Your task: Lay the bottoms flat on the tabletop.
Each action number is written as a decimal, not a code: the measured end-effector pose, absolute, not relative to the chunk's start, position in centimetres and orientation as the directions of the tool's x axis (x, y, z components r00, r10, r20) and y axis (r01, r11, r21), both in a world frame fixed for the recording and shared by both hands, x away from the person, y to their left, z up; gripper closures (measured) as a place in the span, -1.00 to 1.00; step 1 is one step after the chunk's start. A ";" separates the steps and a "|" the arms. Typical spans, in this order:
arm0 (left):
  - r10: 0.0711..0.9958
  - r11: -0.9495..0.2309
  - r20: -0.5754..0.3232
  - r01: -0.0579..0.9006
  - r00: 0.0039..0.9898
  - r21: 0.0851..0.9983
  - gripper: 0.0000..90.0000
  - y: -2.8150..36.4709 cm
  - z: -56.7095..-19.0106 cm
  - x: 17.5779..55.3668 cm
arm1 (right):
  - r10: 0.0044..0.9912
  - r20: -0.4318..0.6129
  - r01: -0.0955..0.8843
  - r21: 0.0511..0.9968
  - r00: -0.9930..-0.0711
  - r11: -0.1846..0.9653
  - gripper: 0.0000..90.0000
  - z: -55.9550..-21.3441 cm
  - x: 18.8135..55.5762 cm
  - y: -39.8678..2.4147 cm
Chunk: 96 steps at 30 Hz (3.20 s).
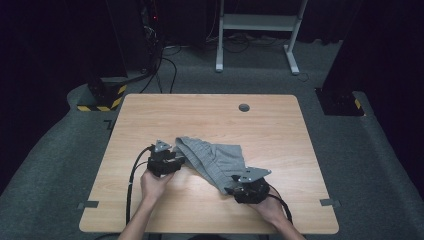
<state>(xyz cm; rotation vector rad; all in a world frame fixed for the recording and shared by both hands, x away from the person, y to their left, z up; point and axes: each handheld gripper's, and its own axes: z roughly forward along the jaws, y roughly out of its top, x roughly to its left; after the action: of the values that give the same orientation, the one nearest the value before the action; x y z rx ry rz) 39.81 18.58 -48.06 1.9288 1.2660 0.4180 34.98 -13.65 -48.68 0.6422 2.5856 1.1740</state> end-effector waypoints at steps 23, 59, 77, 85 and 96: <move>0.867 -0.246 -0.135 0.647 0.479 0.722 0.09 16.9 -50.6 40.5 | 0.443 -0.058 0.300 0.657 -0.895 0.692 0.86 -50.4 36.5 -11.9; 0.880 -0.314 -0.052 0.659 0.472 0.683 0.33 16.7 -51.4 40.9 | 0.706 0.025 0.407 0.831 -0.708 0.379 0.89 -44.5 42.0 -17.6; 0.864 -0.300 -0.071 0.624 0.498 0.721 0.05 14.7 -50.7 40.2 | 0.721 -0.045 0.418 0.789 -0.692 0.451 0.42 -46.9 42.4 -18.0; 0.856 -0.301 -0.067 0.598 0.513 0.743 0.01 14.7 -48.9 38.5 | 0.674 -0.107 0.343 0.796 -0.731 0.498 0.17 -46.4 41.3 -17.5; 0.844 -0.340 -0.050 0.603 0.535 0.722 -0.02 12.2 -50.2 39.7 | 0.657 -0.102 0.406 0.713 -0.747 0.572 0.10 -48.3 42.4 -16.7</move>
<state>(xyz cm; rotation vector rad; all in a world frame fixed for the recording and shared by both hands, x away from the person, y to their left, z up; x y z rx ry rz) 39.72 12.22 -50.21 2.0692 1.1672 0.4375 42.45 -16.66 -48.25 0.8652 2.4506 0.9798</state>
